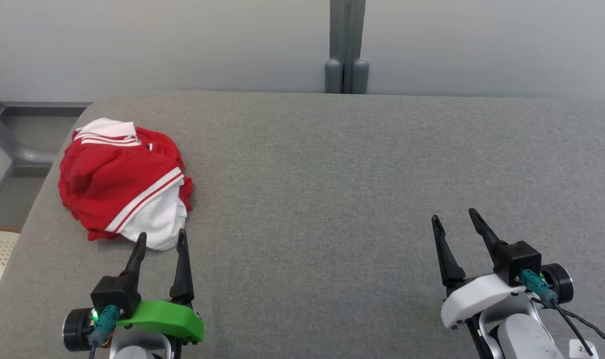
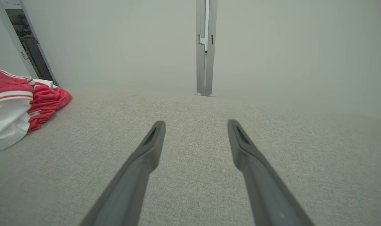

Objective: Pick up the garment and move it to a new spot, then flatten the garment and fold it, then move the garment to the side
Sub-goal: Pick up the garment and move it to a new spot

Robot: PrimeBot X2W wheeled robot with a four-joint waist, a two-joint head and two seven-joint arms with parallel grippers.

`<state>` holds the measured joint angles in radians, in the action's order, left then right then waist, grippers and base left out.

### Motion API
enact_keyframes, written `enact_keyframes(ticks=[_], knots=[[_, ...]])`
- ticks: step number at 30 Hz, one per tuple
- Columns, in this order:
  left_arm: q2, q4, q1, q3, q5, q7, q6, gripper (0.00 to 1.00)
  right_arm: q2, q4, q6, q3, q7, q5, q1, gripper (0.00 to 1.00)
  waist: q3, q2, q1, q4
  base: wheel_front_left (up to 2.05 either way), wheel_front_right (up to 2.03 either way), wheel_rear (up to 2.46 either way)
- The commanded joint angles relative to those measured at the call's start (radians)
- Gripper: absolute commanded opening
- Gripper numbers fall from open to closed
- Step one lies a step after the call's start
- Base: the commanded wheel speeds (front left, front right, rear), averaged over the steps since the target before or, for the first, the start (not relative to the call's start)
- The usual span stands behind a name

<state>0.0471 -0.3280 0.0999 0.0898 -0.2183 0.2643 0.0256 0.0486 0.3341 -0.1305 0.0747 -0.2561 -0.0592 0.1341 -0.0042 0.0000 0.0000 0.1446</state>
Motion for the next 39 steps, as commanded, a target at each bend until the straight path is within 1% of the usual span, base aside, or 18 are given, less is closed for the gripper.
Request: enact_keyframes(ticks=[1, 11, 15, 19, 25, 30, 36, 39], knots=[[0.006, 0.003, 0.006, -0.009, 0.017, 0.0, -0.001, 1.0, 0.003, -0.006, 0.0, 0.001, 0.001, 0.0, -0.005, 1.0, 0.003, 0.0, 0.0, 0.073, 0.0, 0.0, 0.0], [0.006, 0.003, -0.007, -0.059, 0.026, 0.0, 0.006, 1.0, 0.003, -0.018, 0.0, -0.001, -0.003, -0.022, 0.002, 1.0, 0.018, 0.0, 0.0, 0.258, 0.0, 0.0, 0.0], [0.006, 0.005, -0.013, -0.081, 0.033, 0.0, 0.007, 1.0, 0.003, -0.019, 0.0, 0.004, -0.004, -0.028, 0.01, 1.0, 0.025, 0.0, 0.0, 0.307, 0.0, 0.0, 0.0], [0.005, 0.012, -0.022, -0.099, 0.026, 0.0, 0.003, 1.0, 0.003, -0.017, 0.0, 0.012, -0.006, -0.03, 0.011, 1.0, 0.027, 0.0, 0.0, 0.341, 0.0, 0.0, 0.0], [0.005, 0.014, -0.029, -0.108, 0.014, 0.0, 0.0, 1.0, 0.003, -0.01, 0.0, 0.012, -0.007, -0.029, 0.0, 1.0, 0.028, 0.0, 0.0, 0.374, 0.0, 0.0, 0.0], [0.005, 0.013, -0.03, -0.108, 0.008, 0.0, -0.001, 1.0, 0.003, -0.006, 0.0, 0.013, -0.008, -0.031, -0.001, 1.0, 0.03, 0.0, 0.0, 0.381, 0.0, 0.0, 0.0], [0.005, -0.03, 0.027, -0.115, -0.017, 0.0, 0.024, 1.0, 0.004, -0.007, 0.0, 0.031, -0.006, -0.036, 0.013, 1.0, 0.043, 0.0, 0.0, 0.361, 0.0, 0.0, 0.0], [0.005, -0.094, 0.085, -0.113, -0.068, 0.0, 0.041, 1.0, 0.003, -0.009, 0.0, 0.04, 0.0, -0.033, 0.019, 1.0, 0.056, 0.0, 0.0, 0.336, 0.0, 0.0, 0.0]])
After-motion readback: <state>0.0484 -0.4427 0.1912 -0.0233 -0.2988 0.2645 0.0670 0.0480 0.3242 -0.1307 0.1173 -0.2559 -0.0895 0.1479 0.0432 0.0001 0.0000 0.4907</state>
